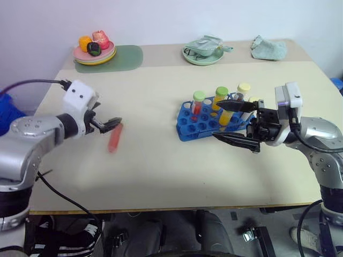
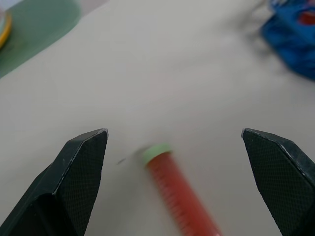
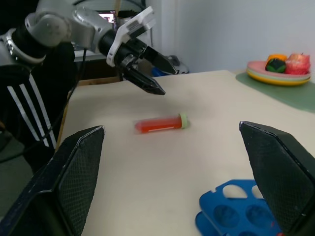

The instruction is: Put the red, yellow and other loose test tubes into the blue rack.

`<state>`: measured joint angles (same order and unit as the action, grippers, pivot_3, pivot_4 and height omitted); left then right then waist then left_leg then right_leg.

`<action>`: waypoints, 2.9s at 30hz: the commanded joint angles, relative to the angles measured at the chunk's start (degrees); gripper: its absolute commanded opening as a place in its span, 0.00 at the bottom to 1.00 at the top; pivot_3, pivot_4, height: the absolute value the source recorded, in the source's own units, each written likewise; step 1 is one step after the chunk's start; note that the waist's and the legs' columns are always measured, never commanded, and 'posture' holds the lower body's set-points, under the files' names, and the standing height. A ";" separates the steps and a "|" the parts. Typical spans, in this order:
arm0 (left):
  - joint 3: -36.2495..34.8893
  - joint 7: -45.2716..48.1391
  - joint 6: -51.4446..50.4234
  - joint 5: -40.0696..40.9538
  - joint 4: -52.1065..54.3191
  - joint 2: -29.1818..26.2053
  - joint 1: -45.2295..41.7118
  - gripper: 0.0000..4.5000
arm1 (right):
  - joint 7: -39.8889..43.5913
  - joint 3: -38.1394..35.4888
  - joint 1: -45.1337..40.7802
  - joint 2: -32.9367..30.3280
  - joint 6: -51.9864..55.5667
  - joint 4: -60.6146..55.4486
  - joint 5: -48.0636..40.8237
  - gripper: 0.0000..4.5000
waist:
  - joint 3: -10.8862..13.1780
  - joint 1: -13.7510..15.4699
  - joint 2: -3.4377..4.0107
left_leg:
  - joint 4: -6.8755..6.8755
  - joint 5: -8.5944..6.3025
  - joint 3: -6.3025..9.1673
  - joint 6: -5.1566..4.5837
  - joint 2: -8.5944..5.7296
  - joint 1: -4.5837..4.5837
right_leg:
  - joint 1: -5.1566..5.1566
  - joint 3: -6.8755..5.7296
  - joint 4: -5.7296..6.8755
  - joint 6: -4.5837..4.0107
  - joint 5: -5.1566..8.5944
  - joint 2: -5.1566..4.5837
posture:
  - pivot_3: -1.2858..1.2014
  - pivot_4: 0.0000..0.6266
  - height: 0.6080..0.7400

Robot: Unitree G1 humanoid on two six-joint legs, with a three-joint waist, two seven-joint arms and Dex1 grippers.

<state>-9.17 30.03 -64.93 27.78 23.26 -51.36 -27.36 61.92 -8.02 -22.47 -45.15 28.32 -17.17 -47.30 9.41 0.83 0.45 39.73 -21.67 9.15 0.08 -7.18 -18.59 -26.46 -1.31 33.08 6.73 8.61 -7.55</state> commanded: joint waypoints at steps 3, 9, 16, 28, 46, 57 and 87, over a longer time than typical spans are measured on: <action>5.26 -3.06 -14.46 -1.64 -4.11 -2.43 -7.30 1.00 | 0.27 -1.40 0.19 0.57 -0.75 -1.30 0.41 0.99 | 0.00 -0.04 -0.01 | 0.00 0.00 0.00 0.00 0.00 0.00 | 0.00 0.00 0.02 0.00 0.00 0.00 | 0.52 0.24 1.00; 11.61 -0.61 -27.57 3.52 -19.16 -2.01 -19.70 1.00 | -1.55 -1.95 0.96 1.38 0.48 -3.59 -0.37 0.99 | 0.02 -0.09 -0.04 | 0.01 0.01 0.05 0.02 -0.02 -0.03 | -0.01 -0.01 0.08 0.01 0.00 0.01 | 0.52 0.24 1.00; 22.73 -1.23 -27.57 8.65 -41.28 -4.02 -33.62 1.00 | -2.37 -2.01 1.55 1.77 1.50 -4.81 -0.42 0.99 | 0.03 -0.14 -0.05 | 0.00 0.03 0.07 0.06 -0.03 -0.08 | -0.10 0.00 0.10 0.01 0.00 0.02 | 0.52 0.24 1.00; 44.90 7.23 -27.57 6.80 -68.19 3.94 -51.32 1.00 | -3.74 -1.19 1.09 3.41 2.63 -6.02 -0.58 0.99 | 0.03 -0.15 -0.06 | 0.20 0.03 0.15 0.06 -0.23 -0.33 | -0.19 -0.02 0.15 0.02 -0.01 0.03 | 0.52 0.24 1.00; 49.68 17.03 -27.56 -4.16 -73.32 10.24 -51.93 1.00 | -3.78 -1.47 2.35 3.96 2.52 -6.13 0.15 0.99 | 0.03 -1.46 -0.06 | 0.31 0.05 0.20 0.09 -0.25 -0.70 | -0.48 -0.03 0.23 0.02 -0.01 0.05 | 0.52 0.24 1.00; 51.61 18.11 -27.57 -4.37 -72.40 11.13 -49.50 1.00 | -3.96 -1.60 3.05 3.98 2.00 -6.33 0.66 0.99 | 0.03 -1.41 -0.06 | 0.35 0.05 0.20 0.09 -0.27 -0.77 | -0.56 -0.02 0.28 0.02 -0.02 0.03 | 0.52 0.24 1.00; 40.96 11.10 -27.57 -6.71 -65.49 10.83 -45.13 0.20 | -3.64 -2.45 4.54 1.89 2.19 -5.45 2.15 1.00 | 0.01 -1.28 -0.05 | 0.40 0.06 0.21 0.09 -0.24 -0.75 | -0.55 -0.02 0.37 0.04 -0.02 -0.06 | 0.52 0.24 1.00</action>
<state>34.29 42.24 -92.20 21.83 -45.18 -39.45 -72.27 57.78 -8.48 -18.04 -42.17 30.88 -21.33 -45.07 9.42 -0.45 0.40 40.13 -21.61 9.38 0.17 -7.41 -19.35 -27.02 -1.33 33.45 6.76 8.59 -7.60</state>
